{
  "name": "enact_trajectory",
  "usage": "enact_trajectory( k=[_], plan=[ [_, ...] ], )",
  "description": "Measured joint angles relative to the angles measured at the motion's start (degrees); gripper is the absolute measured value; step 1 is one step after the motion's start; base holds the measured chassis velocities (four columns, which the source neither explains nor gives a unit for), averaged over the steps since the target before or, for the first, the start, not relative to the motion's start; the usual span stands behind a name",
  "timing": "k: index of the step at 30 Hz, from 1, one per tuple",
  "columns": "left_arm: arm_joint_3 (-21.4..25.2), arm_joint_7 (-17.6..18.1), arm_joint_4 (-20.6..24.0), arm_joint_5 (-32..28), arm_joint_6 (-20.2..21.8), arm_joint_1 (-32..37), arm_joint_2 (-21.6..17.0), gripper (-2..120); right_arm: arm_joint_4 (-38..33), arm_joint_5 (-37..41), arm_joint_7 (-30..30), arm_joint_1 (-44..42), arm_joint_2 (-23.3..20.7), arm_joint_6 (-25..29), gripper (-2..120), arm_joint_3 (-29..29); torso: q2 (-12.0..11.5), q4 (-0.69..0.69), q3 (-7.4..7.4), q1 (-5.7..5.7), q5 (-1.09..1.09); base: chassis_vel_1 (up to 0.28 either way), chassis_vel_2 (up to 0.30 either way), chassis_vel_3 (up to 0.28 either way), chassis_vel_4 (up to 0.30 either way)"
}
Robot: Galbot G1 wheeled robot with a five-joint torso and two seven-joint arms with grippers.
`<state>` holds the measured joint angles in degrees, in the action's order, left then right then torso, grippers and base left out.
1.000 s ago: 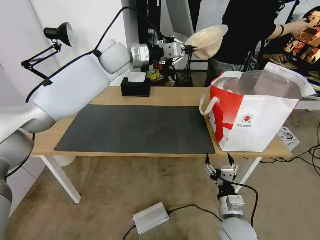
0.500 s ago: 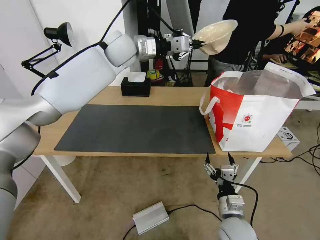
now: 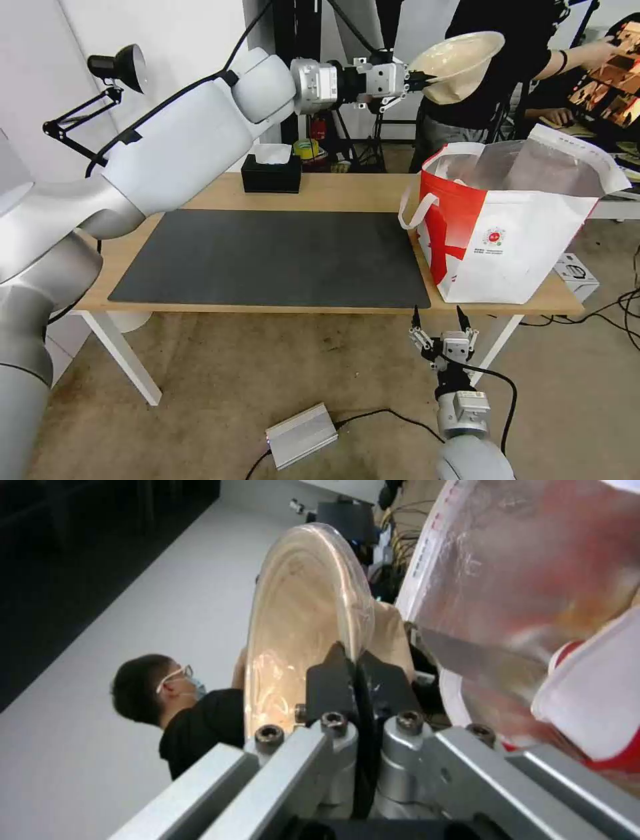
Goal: Pick up the trash from the table and place it into the takeout bag.
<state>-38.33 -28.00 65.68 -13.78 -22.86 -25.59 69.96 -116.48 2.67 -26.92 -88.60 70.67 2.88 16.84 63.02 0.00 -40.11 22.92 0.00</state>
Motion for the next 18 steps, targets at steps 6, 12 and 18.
enact_trajectory(
  k=[6, 12, 18],
  plan=[
    [-0.1, 0.0, -0.4, -0.1, 0.1, -0.1, 1.5, 0, 0.1, -0.1, 0.0, 0.0, 0.1, 0.0, 86, 0.1, 0.0, 0.00, 0.00, 0.00, 0.00, 0.000, 0.000, 0.000, 0.000],
    [-0.3, 0.1, -0.8, -0.2, 0.2, -0.5, 3.0, 0, 0.5, -0.1, 0.0, 0.0, 0.2, 0.1, 86, 0.1, 0.0, 0.00, 0.00, 0.00, 0.00, 0.000, 0.000, 0.000, 0.000],
    [-0.4, 0.2, -0.9, -0.6, 0.5, -0.6, 3.7, 0, 0.8, -0.2, 0.0, 0.1, 0.2, 0.1, 86, 0.1, 0.0, 0.00, 0.00, 0.00, 0.00, 0.000, 0.000, 0.000, 0.000]
  ],
)
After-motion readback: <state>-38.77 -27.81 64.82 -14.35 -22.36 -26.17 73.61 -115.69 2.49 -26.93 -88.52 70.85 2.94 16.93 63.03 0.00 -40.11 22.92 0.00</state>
